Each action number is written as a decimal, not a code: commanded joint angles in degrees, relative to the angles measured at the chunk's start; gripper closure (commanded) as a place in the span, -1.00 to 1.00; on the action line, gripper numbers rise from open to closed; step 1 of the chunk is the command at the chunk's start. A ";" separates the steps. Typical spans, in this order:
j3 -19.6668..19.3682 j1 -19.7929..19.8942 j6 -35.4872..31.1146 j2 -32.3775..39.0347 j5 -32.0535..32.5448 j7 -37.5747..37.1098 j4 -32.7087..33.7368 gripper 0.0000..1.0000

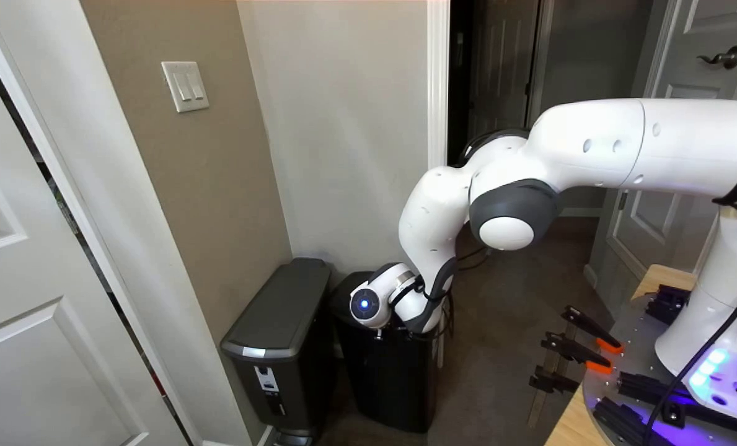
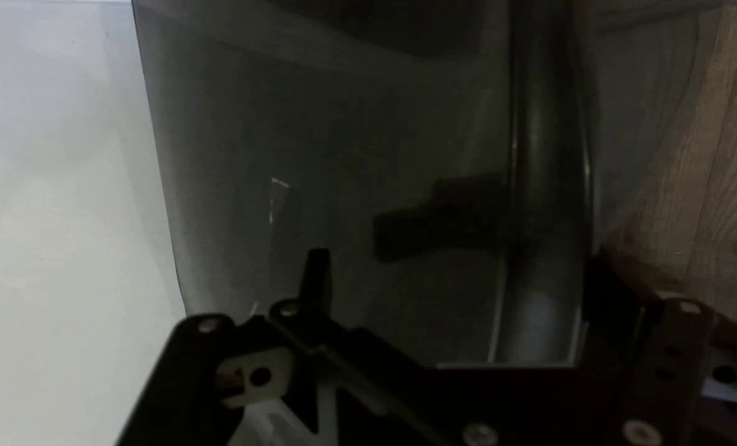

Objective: Open the bin completely

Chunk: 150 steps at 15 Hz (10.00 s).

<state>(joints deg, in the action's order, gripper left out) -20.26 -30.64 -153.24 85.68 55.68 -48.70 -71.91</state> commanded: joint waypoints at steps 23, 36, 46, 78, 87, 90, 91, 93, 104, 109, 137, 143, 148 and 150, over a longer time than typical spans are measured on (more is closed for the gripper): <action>-4.26 -7.99 3.88 -25.05 32.14 -38.19 -28.79 -1.00; 22.58 19.63 14.15 -37.24 53.73 -44.25 -37.77 -1.00; 28.70 28.35 3.68 -21.24 52.18 -33.26 -23.03 -1.00; 21.93 15.16 15.17 -15.44 23.80 -9.40 -12.48 -1.00; 19.16 13.55 15.89 -22.34 23.53 -15.29 -20.79 -1.00; 20.08 15.61 11.54 -22.49 24.10 -14.03 -21.52 -1.00; 20.88 17.35 6.42 -21.67 24.81 -13.01 -20.92 -1.00; 21.29 18.93 0.03 -19.11 25.06 -11.34 -18.66 -1.00; 19.48 14.57 5.02 -4.27 22.25 -3.51 -5.21 -1.00; 18.69 9.40 16.90 -1.29 23.02 -3.59 -0.99 -1.00; 21.00 27.65 7.41 -36.96 52.02 -42.58 -38.63 -1.00; 23.96 34.79 6.06 -40.71 58.52 -50.44 -41.94 -1.00; 25.74 38.41 6.53 -42.74 65.12 -60.65 -43.48 -1.00; 26.53 39.85 6.86 -43.55 68.90 -66.27 -44.14 -1.00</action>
<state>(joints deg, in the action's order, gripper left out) 4.66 6.37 -146.12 45.76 119.17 -107.33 -112.47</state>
